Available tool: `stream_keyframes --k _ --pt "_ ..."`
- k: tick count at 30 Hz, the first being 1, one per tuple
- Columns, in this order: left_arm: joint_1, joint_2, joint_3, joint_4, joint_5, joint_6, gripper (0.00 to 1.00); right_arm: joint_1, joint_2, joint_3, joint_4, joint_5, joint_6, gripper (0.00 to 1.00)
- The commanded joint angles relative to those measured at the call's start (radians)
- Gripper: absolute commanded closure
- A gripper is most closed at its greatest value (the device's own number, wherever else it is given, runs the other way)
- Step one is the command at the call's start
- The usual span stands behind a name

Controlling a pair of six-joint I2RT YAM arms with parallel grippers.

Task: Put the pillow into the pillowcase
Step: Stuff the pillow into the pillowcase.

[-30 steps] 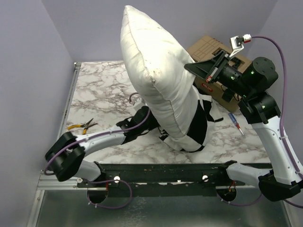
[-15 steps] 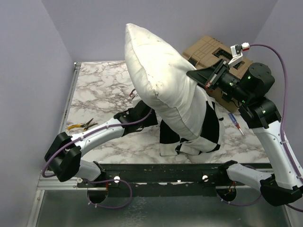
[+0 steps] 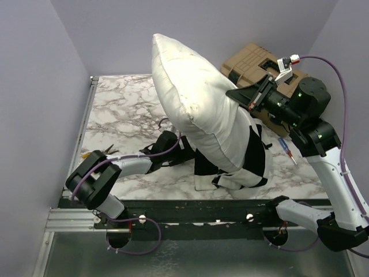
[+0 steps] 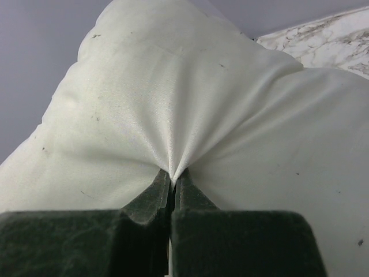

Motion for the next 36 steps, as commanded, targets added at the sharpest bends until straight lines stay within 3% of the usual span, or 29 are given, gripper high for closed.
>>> stream_keyframes --k 1,7,9,10,12,14,15,21,24,28,31,36 --pt "-0.032 0.163 0.000 0.217 0.114 -0.092 0.19 0.005 -0.038 0.052 0.064 0.040 -0.019 1.00" --pt "-0.098 0.358 0.090 0.336 0.099 -0.129 0.23 0.004 -0.044 0.075 0.031 0.072 -0.041 1.00" --pt "-0.113 0.397 0.093 0.402 0.085 -0.159 0.29 0.005 -0.043 0.081 0.020 0.075 -0.049 1.00" --pt "-0.115 0.412 0.085 0.453 0.079 -0.181 0.36 0.005 -0.044 0.083 0.014 0.079 -0.053 1.00" --pt "-0.116 0.421 0.055 0.557 0.066 -0.218 0.61 0.004 -0.043 0.086 0.002 0.085 -0.064 1.00" --pt "-0.114 0.401 0.029 0.622 0.037 -0.220 0.93 0.004 -0.041 0.089 -0.012 0.091 -0.077 1.00" --pt "-0.111 0.378 0.022 0.624 0.024 -0.205 1.00 0.005 -0.040 0.088 -0.018 0.091 -0.084 1.00" --pt "-0.046 0.092 -0.098 0.597 -0.112 -0.197 1.00 0.005 -0.030 0.076 -0.022 0.061 -0.122 1.00" --pt "0.001 -0.137 -0.100 0.419 -0.174 -0.158 1.00 0.005 -0.020 0.074 0.023 0.021 -0.120 1.00" --pt "0.029 -0.421 0.061 -0.009 -0.310 0.020 1.00 0.005 0.045 0.081 0.132 -0.088 -0.080 1.00" --pt "0.091 -0.581 0.203 -0.228 -0.348 0.100 1.00 0.005 0.122 0.086 0.284 -0.214 -0.009 1.00" --pt "0.149 -0.633 0.591 -0.426 -0.440 0.234 1.00 0.008 0.275 0.172 0.479 -0.413 0.088 1.00"
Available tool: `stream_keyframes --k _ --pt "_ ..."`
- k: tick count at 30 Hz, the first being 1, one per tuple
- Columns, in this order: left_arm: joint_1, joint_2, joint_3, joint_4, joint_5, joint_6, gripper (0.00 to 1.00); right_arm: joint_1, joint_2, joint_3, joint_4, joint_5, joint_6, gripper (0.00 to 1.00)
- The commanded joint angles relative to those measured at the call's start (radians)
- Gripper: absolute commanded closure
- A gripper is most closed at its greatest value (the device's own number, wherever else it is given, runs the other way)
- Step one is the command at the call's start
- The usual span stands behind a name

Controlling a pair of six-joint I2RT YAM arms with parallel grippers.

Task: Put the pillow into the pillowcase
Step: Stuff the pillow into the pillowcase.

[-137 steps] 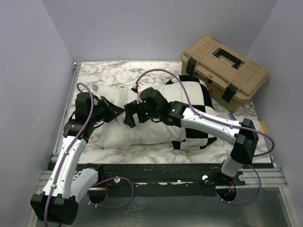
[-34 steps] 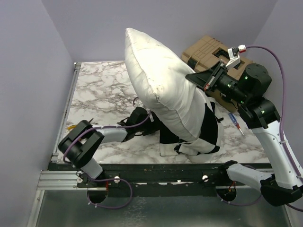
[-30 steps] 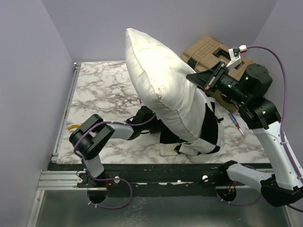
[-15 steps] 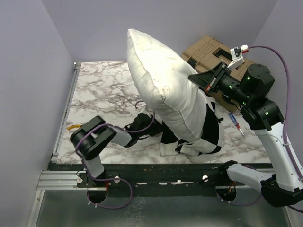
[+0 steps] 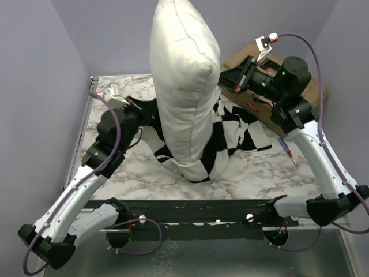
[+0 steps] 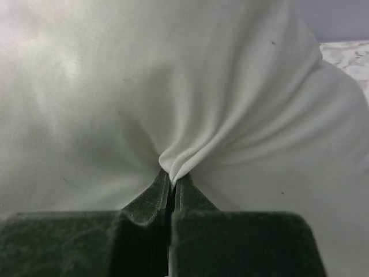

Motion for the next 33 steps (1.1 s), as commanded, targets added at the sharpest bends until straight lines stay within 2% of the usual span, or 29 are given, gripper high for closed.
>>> stream_keyframes --k 1,6,8,11,15,17,19,20,21,24,26,30,33 --pt "0.026 -0.011 0.387 -0.212 -0.141 0.193 1.00 0.006 0.098 0.092 0.308 -0.231 0.109 1.00" --pt "0.027 0.190 0.800 -0.248 -0.036 0.257 1.00 0.007 0.132 0.122 0.399 -0.266 0.075 1.00" --pt "0.026 0.270 0.908 -0.249 0.005 0.271 1.00 0.007 0.091 0.051 0.417 -0.244 0.043 1.00" --pt "0.025 0.373 0.999 -0.245 0.061 0.262 1.00 0.006 -0.018 -0.155 0.452 -0.190 0.016 1.00" --pt "0.019 0.469 1.005 -0.211 0.212 0.182 1.00 0.006 -0.208 -0.488 0.474 -0.094 -0.002 1.00" --pt "0.013 0.465 0.920 -0.212 0.252 0.173 1.00 0.005 -0.276 -0.578 0.400 -0.031 -0.025 1.00" --pt "0.013 0.408 0.771 -0.219 0.214 0.165 1.00 0.006 -0.312 -0.630 0.370 0.009 -0.015 1.00" --pt "0.013 0.371 0.704 -0.238 0.174 0.172 0.96 0.006 -0.318 -0.631 0.331 0.043 -0.010 1.00" --pt "0.014 0.335 0.640 -0.261 0.135 0.177 0.86 0.005 -0.326 -0.631 0.278 0.085 -0.004 1.00" --pt "0.018 0.243 0.532 -0.398 0.021 0.225 0.44 0.004 -0.358 -0.650 0.139 0.239 0.031 1.00" --pt "0.020 0.217 0.527 -0.535 -0.061 0.263 0.28 -0.004 -0.372 -0.667 0.071 0.319 0.061 1.00" --pt "0.027 0.193 0.526 -0.738 -0.164 0.301 0.17 -0.014 -0.413 -0.715 0.003 0.425 0.112 1.00" --pt "0.034 0.170 0.512 -0.787 -0.191 0.313 0.15 -0.031 -0.445 -0.736 -0.012 0.471 0.134 1.00"
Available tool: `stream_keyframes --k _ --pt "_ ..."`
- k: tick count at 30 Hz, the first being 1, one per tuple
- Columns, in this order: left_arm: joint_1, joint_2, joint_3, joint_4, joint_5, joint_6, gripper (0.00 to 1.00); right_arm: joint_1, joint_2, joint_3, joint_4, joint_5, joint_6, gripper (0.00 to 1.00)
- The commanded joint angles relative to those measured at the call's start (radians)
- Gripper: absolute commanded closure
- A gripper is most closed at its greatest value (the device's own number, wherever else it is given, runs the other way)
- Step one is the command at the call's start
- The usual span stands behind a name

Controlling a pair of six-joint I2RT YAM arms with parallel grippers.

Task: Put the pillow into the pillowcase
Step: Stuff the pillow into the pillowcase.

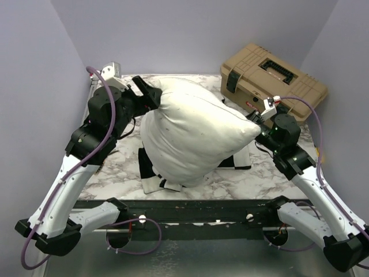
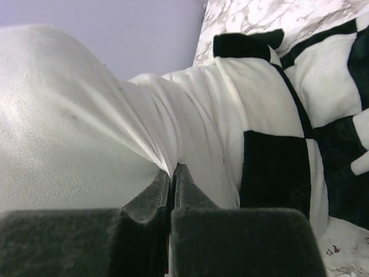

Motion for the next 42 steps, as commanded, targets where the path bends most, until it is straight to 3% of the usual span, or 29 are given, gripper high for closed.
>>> stream_keyframes --k 1,11,17,20,24,30,37,38,39,42 --pt "0.016 -0.004 -0.031 -0.312 -0.149 0.083 0.15 -0.045 -0.058 -0.022 -0.088 0.205 0.042 1.00" --pt "0.025 0.031 0.095 -0.360 -0.294 0.166 0.11 -0.062 -0.063 0.219 -0.221 0.468 -0.105 1.00" --pt "0.027 0.049 0.066 -0.351 -0.318 0.191 0.05 -0.064 0.011 0.323 -0.285 0.569 -0.197 1.00" --pt "0.033 0.039 -0.030 -0.357 -0.270 0.154 0.05 -0.068 0.047 0.364 -0.308 0.623 -0.236 1.00" --pt "0.059 0.008 -0.281 -0.296 -0.031 0.061 0.05 -0.090 0.079 0.401 -0.344 0.675 -0.266 1.00" --pt "0.113 -0.116 -0.698 -0.058 0.203 -0.110 0.05 -0.126 0.064 0.382 -0.371 0.678 -0.280 1.00" --pt "0.257 -0.092 -0.945 0.211 0.392 -0.140 0.05 -0.149 0.026 0.369 -0.421 0.721 -0.314 1.00" --pt "0.282 -0.080 -0.977 0.281 0.428 -0.148 0.05 -0.151 0.023 0.370 -0.423 0.722 -0.320 1.00" --pt "0.321 0.009 -1.091 0.608 0.544 -0.192 0.05 -0.157 0.025 0.376 -0.429 0.713 -0.332 1.00" --pt "0.322 0.151 -1.118 0.827 0.640 -0.238 0.05 -0.159 0.023 0.375 -0.422 0.700 -0.333 1.00"
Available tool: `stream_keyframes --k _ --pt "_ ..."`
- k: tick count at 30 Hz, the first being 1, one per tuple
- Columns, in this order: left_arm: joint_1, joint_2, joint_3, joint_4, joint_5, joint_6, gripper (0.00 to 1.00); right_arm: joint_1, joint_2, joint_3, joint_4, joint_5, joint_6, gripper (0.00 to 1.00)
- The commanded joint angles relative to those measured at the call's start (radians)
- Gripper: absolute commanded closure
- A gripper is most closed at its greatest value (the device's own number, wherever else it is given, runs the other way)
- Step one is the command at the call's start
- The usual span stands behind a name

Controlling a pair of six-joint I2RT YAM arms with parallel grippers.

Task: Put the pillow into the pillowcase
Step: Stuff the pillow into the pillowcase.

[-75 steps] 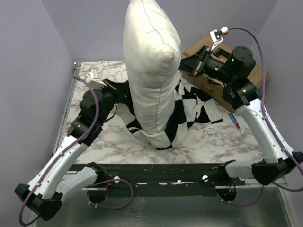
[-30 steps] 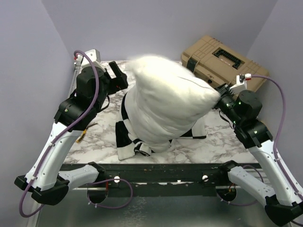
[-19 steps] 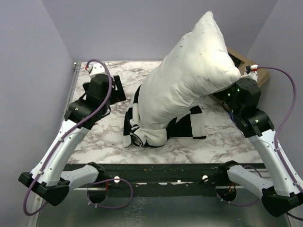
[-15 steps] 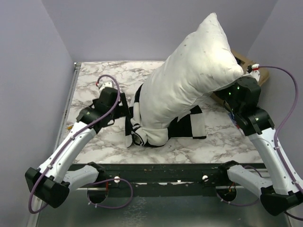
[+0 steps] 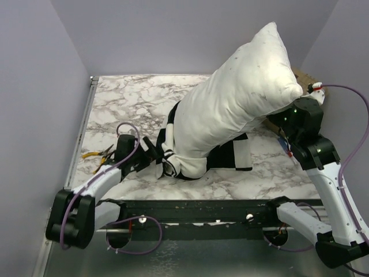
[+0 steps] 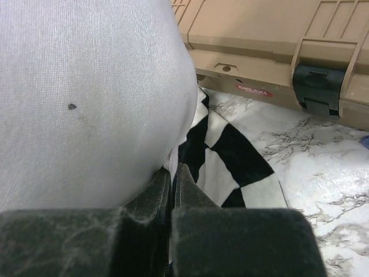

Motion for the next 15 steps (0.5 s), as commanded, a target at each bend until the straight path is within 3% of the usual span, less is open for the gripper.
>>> stream_keyframes --k 1,5,6,10,12,15 --pt "0.019 0.222 -0.071 0.534 0.249 -0.103 0.05 -0.016 -0.020 0.016 0.032 0.056 -0.039 1.00" --pt "-0.008 0.358 -0.022 0.664 0.255 -0.124 0.08 -0.018 -0.020 0.016 0.042 0.041 -0.035 1.00" --pt "-0.012 0.373 -0.010 0.696 0.248 -0.130 0.16 -0.017 -0.020 0.016 0.042 0.040 -0.035 1.00" --pt "-0.017 0.380 0.031 0.812 0.229 -0.177 0.64 -0.018 -0.016 0.015 0.042 0.036 -0.041 1.00" --pt "-0.017 0.355 0.049 0.853 0.214 -0.177 0.97 -0.018 -0.015 0.016 0.043 0.036 -0.043 1.00" --pt "-0.007 0.275 0.069 0.851 0.191 -0.192 1.00 -0.018 -0.013 0.022 0.048 0.022 -0.058 1.00"
